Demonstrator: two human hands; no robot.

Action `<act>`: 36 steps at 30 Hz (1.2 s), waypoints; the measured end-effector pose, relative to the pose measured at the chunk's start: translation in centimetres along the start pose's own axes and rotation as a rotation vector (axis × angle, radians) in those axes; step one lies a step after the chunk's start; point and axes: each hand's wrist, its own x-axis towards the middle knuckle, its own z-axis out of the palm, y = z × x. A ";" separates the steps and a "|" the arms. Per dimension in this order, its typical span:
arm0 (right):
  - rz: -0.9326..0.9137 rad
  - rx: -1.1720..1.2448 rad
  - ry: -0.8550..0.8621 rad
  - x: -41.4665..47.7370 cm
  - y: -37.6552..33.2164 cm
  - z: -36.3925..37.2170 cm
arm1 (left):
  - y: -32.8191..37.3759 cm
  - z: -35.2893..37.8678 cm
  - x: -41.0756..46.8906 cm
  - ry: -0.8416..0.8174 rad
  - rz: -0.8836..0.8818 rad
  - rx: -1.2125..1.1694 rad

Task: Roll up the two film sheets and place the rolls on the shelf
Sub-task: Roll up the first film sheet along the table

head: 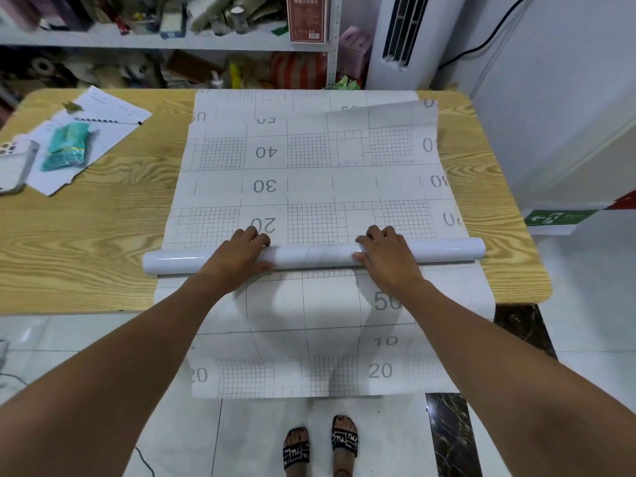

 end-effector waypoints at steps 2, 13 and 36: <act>0.009 0.037 0.002 -0.1 0.0 0.1 | -0.1 0.2 0.0 0.000 -0.001 0.000; 0.010 0.094 -0.038 -0.2 0.4 0.1 | 0.1 0.5 -0.3 0.089 0.015 0.096; -0.008 0.093 -0.018 -0.1 0.0 -0.3 | -0.1 0.6 -0.5 0.126 0.019 0.171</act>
